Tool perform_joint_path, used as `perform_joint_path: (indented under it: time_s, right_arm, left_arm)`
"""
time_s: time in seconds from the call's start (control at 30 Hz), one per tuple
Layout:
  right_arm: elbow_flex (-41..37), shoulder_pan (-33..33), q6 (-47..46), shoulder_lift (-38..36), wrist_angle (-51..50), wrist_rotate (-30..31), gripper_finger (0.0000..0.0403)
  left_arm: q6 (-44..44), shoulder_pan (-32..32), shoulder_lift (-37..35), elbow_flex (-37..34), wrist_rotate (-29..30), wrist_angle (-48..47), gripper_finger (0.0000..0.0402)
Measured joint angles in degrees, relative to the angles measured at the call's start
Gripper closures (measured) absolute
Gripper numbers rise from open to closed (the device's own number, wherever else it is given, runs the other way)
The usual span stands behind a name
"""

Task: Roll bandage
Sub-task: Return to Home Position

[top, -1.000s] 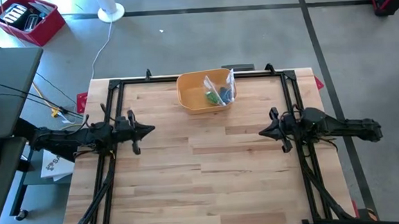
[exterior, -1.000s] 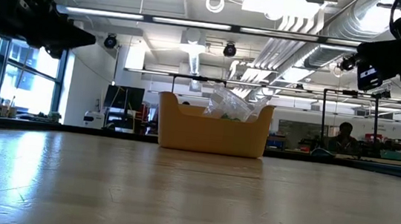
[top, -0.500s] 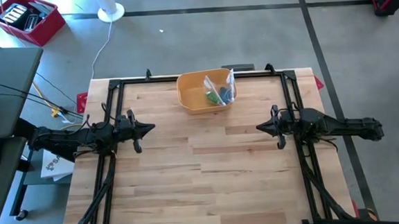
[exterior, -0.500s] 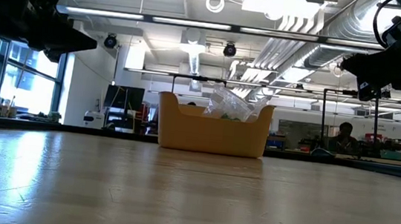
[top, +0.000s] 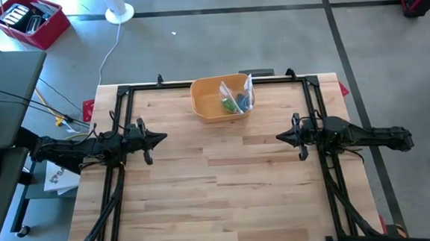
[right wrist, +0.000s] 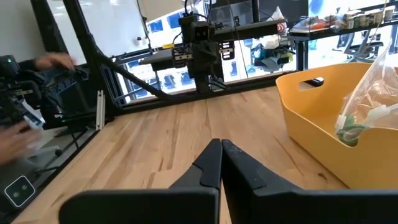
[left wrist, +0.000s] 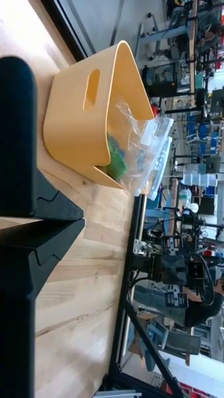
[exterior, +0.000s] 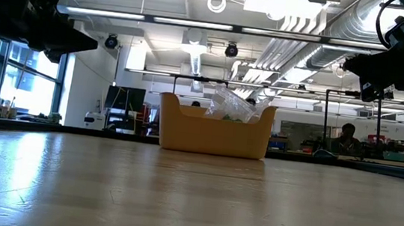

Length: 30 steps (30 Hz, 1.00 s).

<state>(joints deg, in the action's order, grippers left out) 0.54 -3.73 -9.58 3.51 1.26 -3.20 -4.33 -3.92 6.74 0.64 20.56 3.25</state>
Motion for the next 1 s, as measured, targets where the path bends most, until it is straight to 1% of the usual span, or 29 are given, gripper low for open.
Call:
perform_joint_path:
  time_s: [0.1,0.17,0.2,0.27,0.33,0.37,0.4,0.57,0.73,0.83,1.0]
  right_arm:
    - [0.00,0.00,0.02,0.02,0.02,0.00,0.0403]
    - [0.00,0.00,0.00,0.02,0.03,0.00,0.0403]
    - [-0.01,0.00,0.00,0.02,0.04,-0.01,0.0403]
    - [-0.02,0.00,0.00,0.02,0.04,0.00,0.0403]
    - [-0.02,0.00,0.00,0.02,0.09,0.00,0.0403]
    - [-0.02,0.00,0.00,0.06,0.05,-0.02,0.0403]
    - [-0.02,0.00,0.00,0.22,0.08,-0.01,0.0403]
    - [-0.02,0.00,0.00,0.26,0.02,-0.02,0.0403]
    - [-0.02,0.02,0.00,0.26,0.02,0.00,0.0403]
    - [-0.02,0.00,0.00,0.26,0.02,0.00,0.0403]
    - [-0.02,0.00,0.00,0.26,0.02,-0.02,0.0403]
  left_arm:
    - [-0.05,0.04,-1.28,0.00,-0.08,0.17,0.0401]
    - [-1.01,2.34,-3.04,-0.02,-2.30,0.14,0.0401]
    - [-1.06,4.01,-4.15,-0.02,-4.31,-0.22,0.0401]
    - [-0.34,7.29,-6.50,-0.02,-11.99,-1.59,0.0401]
    - [2.99,10.38,-6.51,0.00,-21.09,-2.66,0.0401]
    - [5.27,11.64,-6.47,-0.03,-24.20,-2.28,0.0401]
    - [6.87,12.53,-6.40,-0.02,-25.67,-2.08,0.0401]
    - [11.23,13.70,-6.56,-0.02,-24.00,-2.36,0.0401]
    - [12.55,13.66,-6.54,-0.02,-23.39,-2.48,0.0401]
    - [10.44,13.69,-6.54,-0.02,-21.63,-2.60,0.0401]
    - [7.36,15.40,-6.54,-0.02,-21.48,-2.48,0.0401]
